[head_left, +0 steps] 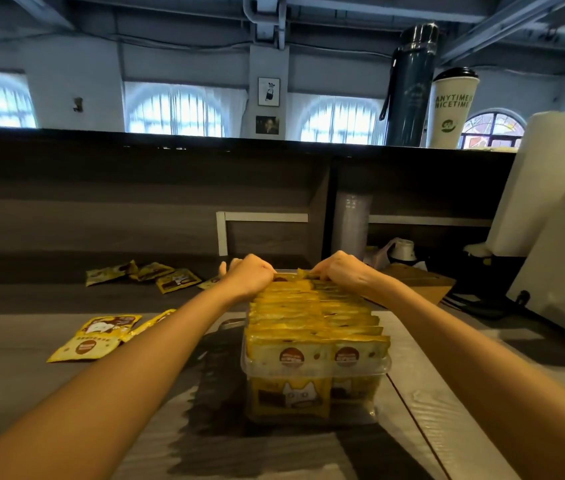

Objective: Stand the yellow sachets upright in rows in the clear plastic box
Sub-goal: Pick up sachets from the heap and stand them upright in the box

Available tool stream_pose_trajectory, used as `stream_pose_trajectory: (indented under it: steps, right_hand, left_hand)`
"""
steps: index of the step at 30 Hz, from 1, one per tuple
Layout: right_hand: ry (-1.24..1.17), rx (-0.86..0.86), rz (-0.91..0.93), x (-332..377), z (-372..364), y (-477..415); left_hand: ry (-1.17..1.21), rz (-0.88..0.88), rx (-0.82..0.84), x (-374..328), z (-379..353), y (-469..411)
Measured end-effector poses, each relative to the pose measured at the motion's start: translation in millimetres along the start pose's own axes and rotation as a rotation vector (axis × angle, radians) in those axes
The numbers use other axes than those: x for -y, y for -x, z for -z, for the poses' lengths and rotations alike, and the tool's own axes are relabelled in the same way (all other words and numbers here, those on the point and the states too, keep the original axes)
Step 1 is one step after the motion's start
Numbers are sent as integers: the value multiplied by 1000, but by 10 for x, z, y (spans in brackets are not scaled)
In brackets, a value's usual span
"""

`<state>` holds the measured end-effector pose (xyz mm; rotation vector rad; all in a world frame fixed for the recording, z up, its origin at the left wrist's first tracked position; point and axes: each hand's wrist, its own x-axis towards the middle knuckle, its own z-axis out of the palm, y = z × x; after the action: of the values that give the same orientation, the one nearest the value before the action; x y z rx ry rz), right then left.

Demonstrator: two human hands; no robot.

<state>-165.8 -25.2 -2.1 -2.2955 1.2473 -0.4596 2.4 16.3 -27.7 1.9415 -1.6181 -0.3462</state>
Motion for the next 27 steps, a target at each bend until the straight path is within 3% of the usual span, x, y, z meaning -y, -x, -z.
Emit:
stream_pose_trajectory:
  steps: [7, 14, 20, 23, 27]
  right_hand:
    - [69, 47, -8, 85, 17, 106]
    - [-40, -234, 83, 527, 27, 291]
    - [-162, -374, 251, 1236, -323, 511]
    - [-197, -330, 267, 1464, -612, 563]
    - [-151, -136, 219, 1538, -1120, 528]
  left_hand:
    - [8, 0, 9, -8, 85, 119]
    - [79, 1, -277, -12, 321, 315]
    - [108, 166, -499, 270, 675, 651]
    - [172, 284, -552, 593, 791, 871]
    - [176, 356, -540, 1107, 762, 1147]
